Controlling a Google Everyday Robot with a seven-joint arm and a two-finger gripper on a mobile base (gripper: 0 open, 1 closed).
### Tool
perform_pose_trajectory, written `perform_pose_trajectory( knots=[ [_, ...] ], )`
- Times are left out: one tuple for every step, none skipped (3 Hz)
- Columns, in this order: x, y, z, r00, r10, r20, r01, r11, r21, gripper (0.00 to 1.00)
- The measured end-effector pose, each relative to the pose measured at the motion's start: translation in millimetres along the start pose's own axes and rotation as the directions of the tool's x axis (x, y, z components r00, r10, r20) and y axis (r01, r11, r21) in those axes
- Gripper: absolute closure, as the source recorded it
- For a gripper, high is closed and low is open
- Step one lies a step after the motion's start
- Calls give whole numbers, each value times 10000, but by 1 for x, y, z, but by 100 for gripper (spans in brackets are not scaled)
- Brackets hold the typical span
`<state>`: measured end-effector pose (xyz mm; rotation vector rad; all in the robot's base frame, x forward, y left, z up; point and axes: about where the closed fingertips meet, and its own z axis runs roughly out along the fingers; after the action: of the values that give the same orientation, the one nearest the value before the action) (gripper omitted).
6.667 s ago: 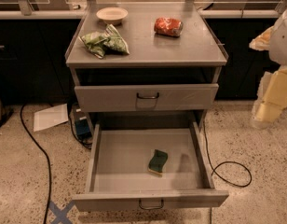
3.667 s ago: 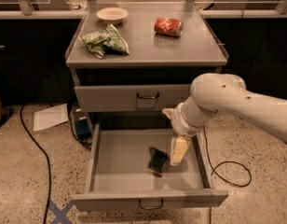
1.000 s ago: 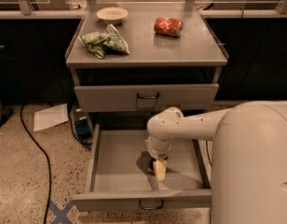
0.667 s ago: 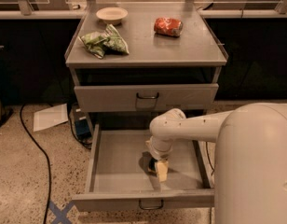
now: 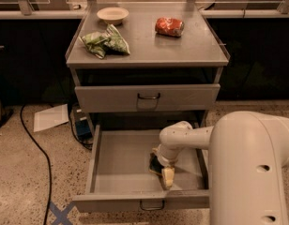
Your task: Pick sponge from middle drawer and place on counter
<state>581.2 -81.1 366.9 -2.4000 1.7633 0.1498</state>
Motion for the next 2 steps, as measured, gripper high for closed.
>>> perform_pose_trajectory(
  knots=[
    [15,-3,42,9999,-37,94,38,10000,-56,0],
    [15,-3,42,9999,-37,94,38,10000,-57,0]
  ],
)
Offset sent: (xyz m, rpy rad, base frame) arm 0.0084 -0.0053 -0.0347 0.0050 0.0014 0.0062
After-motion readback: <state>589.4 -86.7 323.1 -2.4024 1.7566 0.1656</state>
